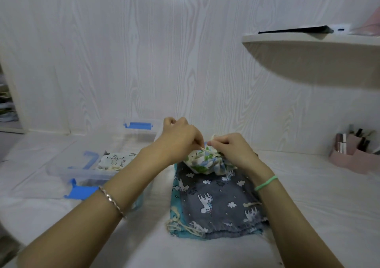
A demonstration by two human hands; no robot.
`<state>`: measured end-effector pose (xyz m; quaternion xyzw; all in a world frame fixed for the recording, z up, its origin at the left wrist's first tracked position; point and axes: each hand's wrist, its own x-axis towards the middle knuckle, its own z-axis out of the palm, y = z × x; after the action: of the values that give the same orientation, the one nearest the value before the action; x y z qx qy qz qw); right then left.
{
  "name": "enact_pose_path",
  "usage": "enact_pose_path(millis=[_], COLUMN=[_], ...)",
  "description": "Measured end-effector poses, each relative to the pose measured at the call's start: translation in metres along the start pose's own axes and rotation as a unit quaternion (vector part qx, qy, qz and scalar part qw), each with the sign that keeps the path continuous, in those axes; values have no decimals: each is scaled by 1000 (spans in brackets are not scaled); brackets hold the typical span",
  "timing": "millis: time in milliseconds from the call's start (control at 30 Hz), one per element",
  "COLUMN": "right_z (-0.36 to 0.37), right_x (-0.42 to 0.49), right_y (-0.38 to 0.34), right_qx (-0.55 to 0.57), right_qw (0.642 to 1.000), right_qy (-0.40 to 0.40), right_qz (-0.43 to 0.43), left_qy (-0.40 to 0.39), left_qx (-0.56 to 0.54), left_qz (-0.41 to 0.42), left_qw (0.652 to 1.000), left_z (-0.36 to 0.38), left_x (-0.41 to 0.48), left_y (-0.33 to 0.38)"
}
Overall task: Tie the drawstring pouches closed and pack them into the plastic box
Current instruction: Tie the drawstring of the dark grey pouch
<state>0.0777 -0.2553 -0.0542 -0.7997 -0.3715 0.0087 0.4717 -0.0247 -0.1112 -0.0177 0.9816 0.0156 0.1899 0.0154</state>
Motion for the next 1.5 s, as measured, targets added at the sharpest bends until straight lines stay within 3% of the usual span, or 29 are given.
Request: enact_pose_path(millis=[100,267,367,467,633,933,1067,1167,1333,1500], right_z=[-1,-2,-7,-12,-14,-3,-4,-4,-7,-13], right_x=[1,-5,-9,-8,-7,-7,-9,-12,-18,-21], right_y=[-4,-17,-19,-14,-7,-3,-3,-7,-12,-11], right_qx=[-32,-41,6,63,138,249,206,177,202,224], right_qw=[993,994,996,995,990,963,970,979,978,973], right_qy=[-109,-100,-87,-76,-22,74,118,93,59,52], right_qz=[26,-7,-5,10,29,71,57,32,14,29], left_qy=[59,100,98,73,-5,91,64,10,28,19], left_qx=[97,94,-93,-315,-456,-288,-209,-162,-265,-423], left_qz=[57,24,0,-26,-37,-51,-21,-16,-24,-26], left_qw=[992,990,991,946,889,952,976,987,963,906], left_z=[-4,2,7,15,22,13,7,9,20,24], left_x=[7,16,16,15,11,2,-4,-4,1,3], left_y=[1,10,12,10,5,3,2,3,6,4])
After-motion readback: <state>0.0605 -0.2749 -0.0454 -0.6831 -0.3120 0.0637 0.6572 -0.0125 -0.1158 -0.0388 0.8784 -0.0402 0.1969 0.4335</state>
